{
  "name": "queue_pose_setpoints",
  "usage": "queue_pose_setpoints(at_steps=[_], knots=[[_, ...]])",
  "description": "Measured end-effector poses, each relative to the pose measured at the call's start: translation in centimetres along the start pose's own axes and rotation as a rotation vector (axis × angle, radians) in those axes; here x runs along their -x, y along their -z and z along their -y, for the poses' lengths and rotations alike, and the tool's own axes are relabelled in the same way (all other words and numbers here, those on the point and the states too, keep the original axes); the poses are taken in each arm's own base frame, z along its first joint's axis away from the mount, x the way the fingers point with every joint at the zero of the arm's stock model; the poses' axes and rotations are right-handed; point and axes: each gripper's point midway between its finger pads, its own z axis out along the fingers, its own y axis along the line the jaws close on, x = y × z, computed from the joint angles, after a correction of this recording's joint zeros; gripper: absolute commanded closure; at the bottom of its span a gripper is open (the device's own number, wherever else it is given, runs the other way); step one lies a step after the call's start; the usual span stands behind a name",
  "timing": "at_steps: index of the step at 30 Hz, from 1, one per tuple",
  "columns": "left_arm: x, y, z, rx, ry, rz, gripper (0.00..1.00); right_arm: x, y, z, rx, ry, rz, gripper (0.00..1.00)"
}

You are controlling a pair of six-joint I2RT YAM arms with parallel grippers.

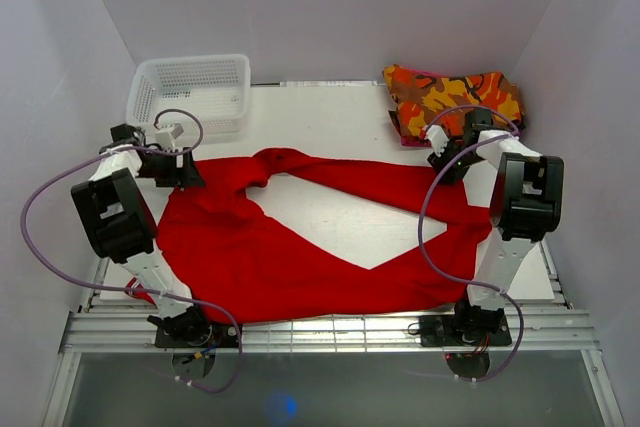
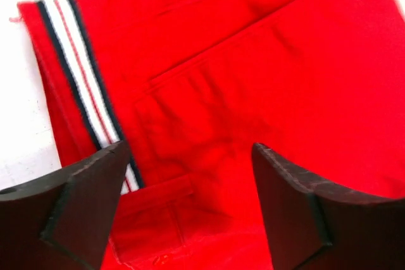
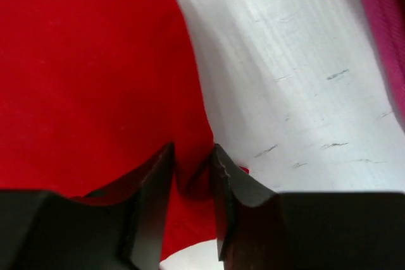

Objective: Fold and stack the trousers
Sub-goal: Flatten the trousers out

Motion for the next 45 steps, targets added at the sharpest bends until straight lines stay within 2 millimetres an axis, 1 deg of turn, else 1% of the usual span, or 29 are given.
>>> queue_pose_setpoints(at_steps=[1,2,5,7,9,10,12,15,16,17,19,20,21,22,24,25,26,27,29,32,33,35,36,38,39,40,41,43,45], knots=[[-0.3,-0.3,-0.3,0.007,0.014,-0.011,0.16,-0.1,0.1,-0.2,-0.003,0.017,-0.006,0.90],[-0.6,-0.7,-0.7,0.012,0.027,-0.020,0.22,-0.1,0.2,-0.3,-0.008,0.044,-0.011,0.92],[-2.1,-2.1,-2.1,0.037,0.080,-0.067,0.28,-0.6,0.7,-0.2,-0.036,0.075,-0.046,0.92],[-2.1,-2.5,-2.4,0.041,0.109,-0.068,0.32,-1.0,1.3,0.0,-0.060,0.091,-0.066,0.92],[-2.0,-2.6,-2.7,0.054,0.132,-0.071,0.34,-0.8,2.9,0.4,-0.109,0.116,-0.056,0.92],[-1.9,-2.6,-2.9,0.059,0.143,-0.073,0.34,-0.5,4.0,0.6,-0.142,0.129,-0.044,0.92],[-1.6,-2.8,-3.2,0.070,0.165,-0.075,0.35,0.9,7.4,1.7,-0.250,0.177,0.007,0.92],[-1.0,-3.1,-3.7,0.079,0.195,-0.074,0.36,3.2,12.9,3.2,-0.446,0.276,0.098,0.92],[-0.7,-3.1,-3.9,0.085,0.201,-0.073,0.36,3.7,14.9,3.5,-0.516,0.313,0.123,0.92],[-0.6,-3.1,-4.2,0.092,0.205,-0.073,0.36,3.9,16.7,3.8,-0.579,0.346,0.141,0.92],[-0.3,-3.2,-4.5,0.102,0.208,-0.071,0.36,3.6,18.7,4.3,-0.671,0.405,0.158,0.92],[-0.2,-3.1,-4.7,0.110,0.208,-0.070,0.37,3.0,19.3,4.5,-0.707,0.430,0.157,0.92],[-0.1,-3.1,-4.8,0.117,0.208,-0.071,0.37,2.0,19.4,4.7,-0.736,0.450,0.150,0.92],[-0.1,-3.1,-5.0,0.124,0.207,-0.071,0.37,0.8,19.1,4.8,-0.751,0.464,0.136,0.92],[0.0,-3.1,-5.3,0.136,0.209,-0.073,0.37,-2.0,17.5,4.4,-0.738,0.468,0.100,0.92],[0.1,-3.1,-5.5,0.141,0.208,-0.073,0.37,-3.1,16.7,4.0,-0.725,0.466,0.087,0.92],[0.2,-3.0,-5.6,0.147,0.207,-0.072,0.38,-4.0,15.7,3.4,-0.701,0.472,0.078,0.92],[0.2,-3.0,-5.8,0.153,0.206,-0.072,0.38,-5.5,15.0,2.8,-0.682,0.469,0.062,0.92],[0.3,-2.8,-6.4,0.171,0.206,-0.072,0.38,-6.8,14.1,1.9,-0.663,0.489,0.047,0.92],[0.6,-2.4,-7.7,0.200,0.212,-0.064,0.39,-8.6,13.3,-0.1,-0.641,0.536,0.017,0.91],[0.7,-2.1,-8.2,0.211,0.214,-0.059,0.39,-9.1,13.1,-0.7,-0.636,0.549,0.007,0.82],[0.8,-1.6,-9.4,0.239,0.213,-0.053,0.39,-10.1,12.6,-2.1,-0.607,0.560,-0.013,0.71],[0.9,-1.4,-9.9,0.255,0.212,-0.051,0.39,-10.8,12.3,-2.9,-0.578,0.573,-0.030,0.36],[0.9,-1.0,-10.7,0.279,0.207,-0.048,0.39,-11.3,12.1,-3.3,-0.557,0.570,-0.041,0.28],[1.0,-0.8,-11.1,0.295,0.202,-0.051,0.39,-11.5,12.1,-3.5,-0.546,0.577,-0.048,0.21],[1.0,-0.7,-11.4,0.307,0.196,-0.053,0.39,-11.7,12.1,-3.8,-0.533,0.577,-0.053,0.18],[0.9,-0.6,-11.7,0.321,0.188,-0.059,0.38,-12.1,12.0,-4.1,-0.510,0.560,-0.058,0.16],[0.9,-0.5,-11.9,0.333,0.178,-0.064,0.37,-12.2,12.6,-3.9,-0.490,0.533,-0.063,0.16],[0.9,-0.4,-12.0,0.339,0.170,-0.068,0.35,-12.0,13.8,-2.5,-0.478,0.481,-0.060,0.17]])
